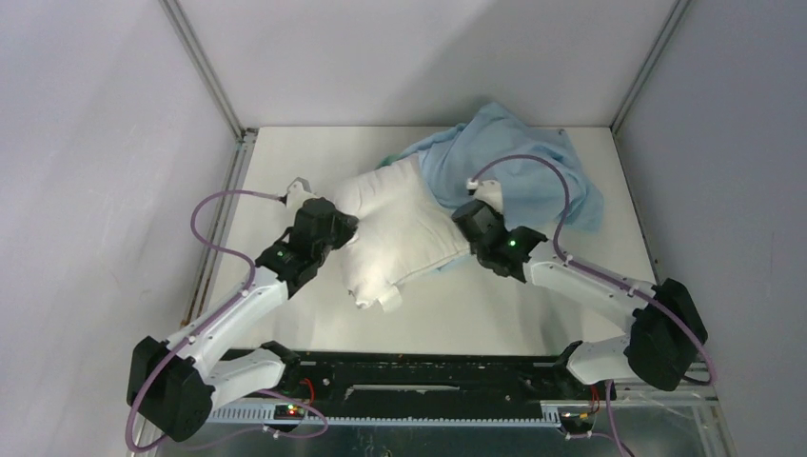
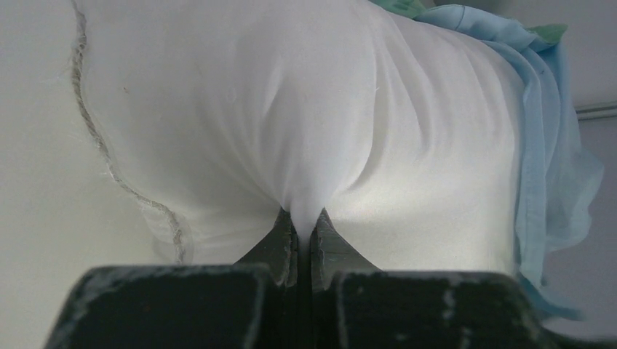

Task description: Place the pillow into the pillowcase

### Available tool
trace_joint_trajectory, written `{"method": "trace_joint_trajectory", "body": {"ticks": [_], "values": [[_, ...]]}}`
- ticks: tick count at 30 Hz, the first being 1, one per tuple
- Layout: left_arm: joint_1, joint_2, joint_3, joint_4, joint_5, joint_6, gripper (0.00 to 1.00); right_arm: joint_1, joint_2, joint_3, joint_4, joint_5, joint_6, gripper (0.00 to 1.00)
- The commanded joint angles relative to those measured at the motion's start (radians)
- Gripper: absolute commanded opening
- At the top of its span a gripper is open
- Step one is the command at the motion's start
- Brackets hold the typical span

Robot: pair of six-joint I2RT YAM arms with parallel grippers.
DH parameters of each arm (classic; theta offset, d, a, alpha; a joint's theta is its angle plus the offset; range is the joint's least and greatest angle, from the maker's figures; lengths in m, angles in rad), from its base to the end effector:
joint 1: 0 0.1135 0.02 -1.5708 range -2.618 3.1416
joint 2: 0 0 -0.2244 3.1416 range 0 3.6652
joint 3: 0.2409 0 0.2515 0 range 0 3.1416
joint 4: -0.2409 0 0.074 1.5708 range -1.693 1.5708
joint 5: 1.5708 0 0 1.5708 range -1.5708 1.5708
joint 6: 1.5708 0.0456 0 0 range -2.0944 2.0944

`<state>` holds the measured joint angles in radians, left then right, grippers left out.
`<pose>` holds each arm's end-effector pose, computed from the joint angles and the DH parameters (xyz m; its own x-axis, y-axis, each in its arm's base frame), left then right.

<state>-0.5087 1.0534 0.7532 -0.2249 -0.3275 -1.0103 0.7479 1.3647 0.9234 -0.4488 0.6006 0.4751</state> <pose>0.2355 -0.1145 0.2349 -0.4175 -0.6854 -0.5966 -0.2549 0.7185 -0.6472 0.2307 0.1789 0.1963 -0.6440 -0.0827 -0.7605 -0.0065 0.9947 -0.1027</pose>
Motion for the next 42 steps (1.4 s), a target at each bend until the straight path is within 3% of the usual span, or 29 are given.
{"method": "trace_joint_trajectory", "body": {"ticks": [1, 4, 9, 16, 18, 21, 25, 28, 32, 35, 42], "values": [[-0.006, 0.019, 0.033, 0.043, -0.062, 0.009, 0.0, 0.25, -0.08, 0.229, -0.076, 0.063, -0.045, 0.0], [-0.033, 0.035, 0.05, 0.047, -0.07, -0.003, 0.0, 0.364, -0.038, 0.33, -0.118, 0.015, -0.059, 0.0], [-0.102, 0.023, 0.087, 0.034, -0.083, 0.004, 0.0, 0.251, -0.001, 0.414, -0.131, -0.118, -0.097, 0.0], [-0.252, 0.043, 0.273, -0.081, 0.135, 0.094, 0.0, 0.24, 0.097, 0.873, -0.307, -0.15, -0.188, 0.0], [-0.305, 0.057, 0.343, -0.136, 0.182, 0.118, 0.08, 0.221, 0.172, 1.032, -0.343, -0.175, -0.204, 0.0], [-0.321, 0.05, 0.386, -0.181, 0.228, 0.141, 0.32, 0.149, 0.318, 1.142, -0.371, -0.276, -0.176, 0.0], [-0.308, -0.011, 0.415, -0.299, 0.143, 0.225, 0.74, 0.073, 0.48, 1.176, -0.374, -0.363, -0.147, 0.0], [-0.295, -0.072, 0.431, -0.355, 0.114, 0.271, 0.9, 0.037, 0.543, 1.139, -0.337, -0.426, -0.12, 0.0], [-0.294, -0.119, 0.441, -0.397, 0.096, 0.329, 0.99, 0.02, 0.557, 1.106, -0.298, -0.46, -0.1, 0.0], [-0.294, -0.083, 0.428, -0.389, 0.168, 0.357, 1.0, 0.027, 0.547, 1.113, -0.292, -0.46, -0.1, 0.0], [-0.297, 0.033, 0.306, -0.379, 0.012, 0.366, 0.96, 0.056, 0.494, 1.138, -0.306, -0.446, -0.148, 0.0]]}}
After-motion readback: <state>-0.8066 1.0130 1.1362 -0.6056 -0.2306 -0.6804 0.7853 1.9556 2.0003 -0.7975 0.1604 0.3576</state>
